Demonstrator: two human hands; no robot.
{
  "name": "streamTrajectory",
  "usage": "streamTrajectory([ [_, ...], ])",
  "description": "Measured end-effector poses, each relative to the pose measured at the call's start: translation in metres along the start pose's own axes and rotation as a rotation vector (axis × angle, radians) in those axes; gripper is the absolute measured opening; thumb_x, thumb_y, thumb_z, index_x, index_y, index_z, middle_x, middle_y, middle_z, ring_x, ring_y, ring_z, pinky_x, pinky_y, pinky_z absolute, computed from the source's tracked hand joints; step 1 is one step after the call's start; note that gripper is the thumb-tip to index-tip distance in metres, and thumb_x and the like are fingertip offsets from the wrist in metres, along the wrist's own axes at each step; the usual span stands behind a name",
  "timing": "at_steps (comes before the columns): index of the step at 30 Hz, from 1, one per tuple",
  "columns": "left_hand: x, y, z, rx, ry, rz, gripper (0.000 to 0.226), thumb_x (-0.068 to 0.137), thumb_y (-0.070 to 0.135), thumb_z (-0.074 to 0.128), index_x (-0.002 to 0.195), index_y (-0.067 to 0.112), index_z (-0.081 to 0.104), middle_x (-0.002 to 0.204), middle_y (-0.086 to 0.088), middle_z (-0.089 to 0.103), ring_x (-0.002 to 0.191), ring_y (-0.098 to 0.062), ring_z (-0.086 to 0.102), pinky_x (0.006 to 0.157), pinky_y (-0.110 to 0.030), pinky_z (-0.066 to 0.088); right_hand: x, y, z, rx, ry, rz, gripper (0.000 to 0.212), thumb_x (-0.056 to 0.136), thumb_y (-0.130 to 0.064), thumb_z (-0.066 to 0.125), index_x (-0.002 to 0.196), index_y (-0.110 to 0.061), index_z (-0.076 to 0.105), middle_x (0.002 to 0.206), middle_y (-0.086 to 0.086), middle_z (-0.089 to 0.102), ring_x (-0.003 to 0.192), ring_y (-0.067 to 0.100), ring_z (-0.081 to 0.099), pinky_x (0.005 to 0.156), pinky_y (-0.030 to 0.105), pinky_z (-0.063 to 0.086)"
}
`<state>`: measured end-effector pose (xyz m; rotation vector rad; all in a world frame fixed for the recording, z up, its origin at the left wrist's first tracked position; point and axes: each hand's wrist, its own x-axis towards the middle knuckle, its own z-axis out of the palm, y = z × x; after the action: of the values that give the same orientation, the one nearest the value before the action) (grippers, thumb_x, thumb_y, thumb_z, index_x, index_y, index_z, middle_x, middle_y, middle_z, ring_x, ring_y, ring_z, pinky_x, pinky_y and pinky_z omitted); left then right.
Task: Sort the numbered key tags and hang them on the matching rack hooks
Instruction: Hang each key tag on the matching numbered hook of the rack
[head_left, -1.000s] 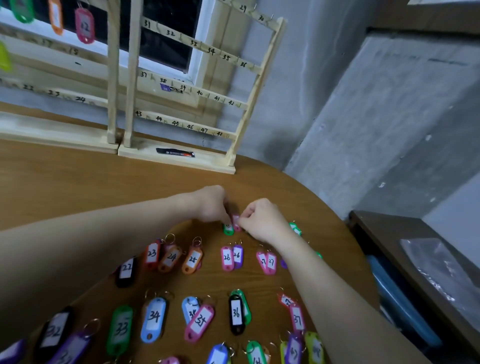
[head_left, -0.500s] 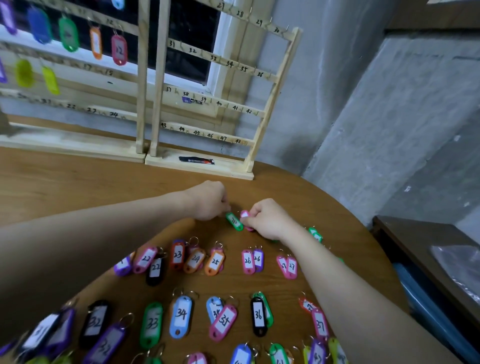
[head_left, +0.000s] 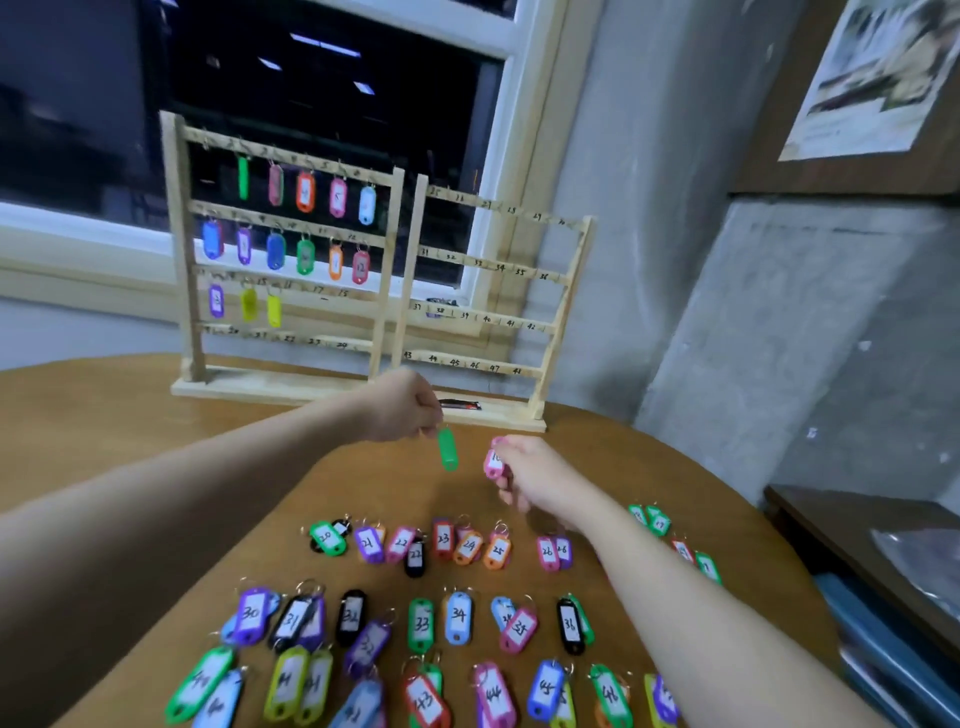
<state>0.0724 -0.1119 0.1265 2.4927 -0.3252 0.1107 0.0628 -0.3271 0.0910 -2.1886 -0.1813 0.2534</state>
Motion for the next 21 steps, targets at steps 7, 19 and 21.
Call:
streamTrajectory([
  [7,-0.055,0.008,-0.053,0.073,0.025,0.0,0.026,0.099,0.018,0.058,0.08,0.008,0.074,0.074,0.002,0.074,0.049,0.003,0.057,0.044,-0.009,0.04,-0.035,-0.053,0.019,0.077,0.017,-0.141,0.033,0.11,-0.019,0.036,0.102,-0.004,0.065,0.075,0.004,0.074,0.058,0.016,0.064,0.047,0.022,0.04],
  [19,-0.056,-0.048,-0.143,0.107,0.136,-0.153,0.014,0.092,0.017,0.07,0.078,0.02,0.072,0.075,0.004,0.073,0.064,-0.009,0.063,0.058,-0.02,0.049,0.007,-0.154,0.041,0.089,-0.019,-0.211,0.028,0.105,-0.012,0.028,0.09,-0.012,0.052,0.054,-0.002,0.046,0.041,0.016,0.054,0.043,0.023,0.036],
  [21,-0.048,-0.056,-0.153,0.069,0.207,-0.181,0.013,0.092,0.016,0.071,0.079,0.02,0.073,0.072,0.008,0.072,0.062,-0.005,0.062,0.056,-0.016,0.045,0.022,-0.17,0.043,0.123,-0.055,-0.237,0.028,0.106,-0.014,0.027,0.091,-0.012,0.05,0.056,-0.001,0.042,0.041,0.017,0.049,0.043,0.023,0.034],
])
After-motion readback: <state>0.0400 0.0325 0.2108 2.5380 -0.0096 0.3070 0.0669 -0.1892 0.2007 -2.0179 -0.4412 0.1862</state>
